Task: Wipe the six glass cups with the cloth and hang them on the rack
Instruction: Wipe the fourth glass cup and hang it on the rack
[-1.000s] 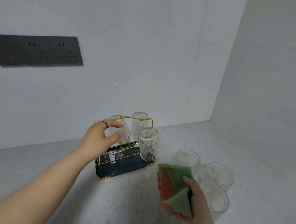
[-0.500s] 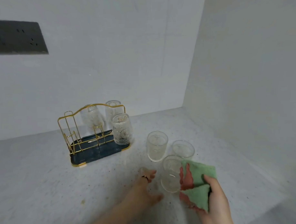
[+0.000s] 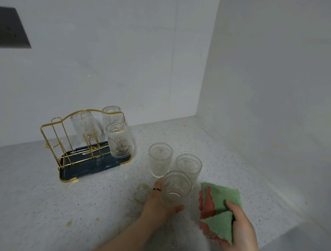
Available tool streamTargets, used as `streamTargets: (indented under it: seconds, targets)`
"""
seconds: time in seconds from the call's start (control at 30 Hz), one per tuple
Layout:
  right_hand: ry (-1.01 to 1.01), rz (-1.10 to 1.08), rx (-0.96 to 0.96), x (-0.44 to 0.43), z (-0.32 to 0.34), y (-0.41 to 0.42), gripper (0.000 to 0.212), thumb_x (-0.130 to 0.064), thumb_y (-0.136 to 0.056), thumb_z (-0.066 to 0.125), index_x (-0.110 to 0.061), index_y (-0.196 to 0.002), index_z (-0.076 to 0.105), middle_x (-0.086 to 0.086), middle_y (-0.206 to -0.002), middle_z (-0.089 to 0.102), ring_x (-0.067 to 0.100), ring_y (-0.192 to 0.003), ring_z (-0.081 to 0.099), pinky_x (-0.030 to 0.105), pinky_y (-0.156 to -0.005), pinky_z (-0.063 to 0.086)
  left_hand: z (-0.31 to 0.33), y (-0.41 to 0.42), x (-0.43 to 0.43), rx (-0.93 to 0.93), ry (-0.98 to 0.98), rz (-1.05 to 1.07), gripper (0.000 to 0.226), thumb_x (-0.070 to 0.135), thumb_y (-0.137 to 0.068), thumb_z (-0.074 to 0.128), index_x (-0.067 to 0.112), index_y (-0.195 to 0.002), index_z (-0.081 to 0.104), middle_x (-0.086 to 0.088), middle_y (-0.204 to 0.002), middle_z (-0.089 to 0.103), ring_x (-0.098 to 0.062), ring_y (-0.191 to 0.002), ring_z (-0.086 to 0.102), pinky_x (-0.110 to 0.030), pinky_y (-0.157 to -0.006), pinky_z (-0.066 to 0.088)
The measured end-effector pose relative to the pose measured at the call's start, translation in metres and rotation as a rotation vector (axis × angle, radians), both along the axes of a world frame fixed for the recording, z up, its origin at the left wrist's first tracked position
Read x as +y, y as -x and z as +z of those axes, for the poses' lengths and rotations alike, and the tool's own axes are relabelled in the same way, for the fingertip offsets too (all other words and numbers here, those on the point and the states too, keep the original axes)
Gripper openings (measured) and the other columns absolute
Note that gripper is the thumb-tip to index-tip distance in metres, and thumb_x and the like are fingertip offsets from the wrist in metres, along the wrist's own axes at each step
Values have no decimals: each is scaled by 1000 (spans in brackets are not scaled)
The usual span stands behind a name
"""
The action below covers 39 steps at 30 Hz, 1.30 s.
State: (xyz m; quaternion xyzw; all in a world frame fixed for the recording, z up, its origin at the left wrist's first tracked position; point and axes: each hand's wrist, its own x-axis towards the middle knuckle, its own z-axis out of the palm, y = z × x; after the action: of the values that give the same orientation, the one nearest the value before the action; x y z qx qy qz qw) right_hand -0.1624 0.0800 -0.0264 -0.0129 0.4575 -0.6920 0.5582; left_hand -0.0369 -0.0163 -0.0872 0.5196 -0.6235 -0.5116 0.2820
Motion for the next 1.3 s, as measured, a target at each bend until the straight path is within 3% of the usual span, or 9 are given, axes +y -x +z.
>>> streamTargets:
  seconds: [0.33, 0.7, 0.77, 0.83, 0.9, 0.97, 1.07, 1.13, 1.3]
  targets:
    - [-56, 113, 73, -11, 3, 2, 26, -20, -90, 44, -1, -91, 62, 19, -73, 69, 33, -81, 59, 40, -68, 45, 7, -6, 1, -102, -6, 13, 88, 26, -68, 78, 22, -137, 25, 5, -124, 47, -14, -112, 47, -20, -91, 40]
    - [36, 116, 29, -39, 24, -44, 23, -21, -91, 41, -10, -92, 61, 8, -58, 71, 29, -69, 62, 41, -67, 47, 33, -73, 0, 248, -16, 248, 46, 7, -74, 71, 27, -106, 45, 16, -92, 57, -2, -85, 56, -8, -60, 46]
    - [82, 170, 54, -48, 25, -62, 23, -22, -91, 42, -11, -96, 62, 7, -63, 72, 25, -61, 66, 38, -62, 53, 43, -91, -2, 316, -54, 301, 38, 6, -78, 66, 19, -109, 48, 9, -90, 60, -6, -82, 59, -12, -62, 51]
    - [131, 226, 117, -57, 27, -81, 23, -22, -92, 41, -13, -95, 62, 5, -60, 71, 20, -53, 67, 31, -48, 55, 51, -108, -2, 379, -90, 351, 39, 11, -81, 64, 8, -116, 48, -1, -94, 62, -18, -86, 61, -31, -76, 53]
    - [242, 305, 244, -66, 28, -106, 23, -26, -90, 45, -18, -101, 63, 4, -72, 73, 20, -64, 69, 35, -55, 57, 57, -128, -1, 445, -115, 391, 45, 24, -78, 68, 6, -115, 50, -10, -100, 63, -25, -90, 62, -45, -83, 52]
    - [413, 412, 442, -69, 27, -134, 35, -46, -78, 53, -34, -110, 61, -4, -101, 70, 19, -94, 66, 39, -79, 54, 63, -144, 1, 511, -116, 376, 65, 38, -65, 75, 7, -117, 51, -12, -103, 66, -27, -91, 65, -43, -77, 55]
    - [753, 465, 1061, -67, 23, -181, 65, -75, -73, 39, -41, -129, 40, -26, -143, 27, -3, -133, 29, 10, -105, 26, 72, -171, 4, 601, -45, 353, 66, 40, -58, 74, 1, -108, 56, -7, -82, 70, -18, -70, 68, -25, -54, 52]
    - [902, 448, 1410, -75, 14, -201, 59, -64, -88, 24, -35, -139, 20, -17, -150, 9, 1, -139, 11, 8, -110, 10, 78, -188, 5, 622, -12, 341, 71, 48, -53, 64, -1, -103, 55, -1, -68, 68, -11, -56, 64, -17, -45, 46]
    - [964, 392, 1509, -96, 21, -231, 44, -53, -94, 17, -39, -136, 15, -28, -150, -2, 3, -140, 8, 14, -113, 8, 84, -224, 4, 616, 36, 295, 76, 45, -53, 64, -1, -112, 55, -4, -80, 72, -16, -67, 68, -21, -52, 51]
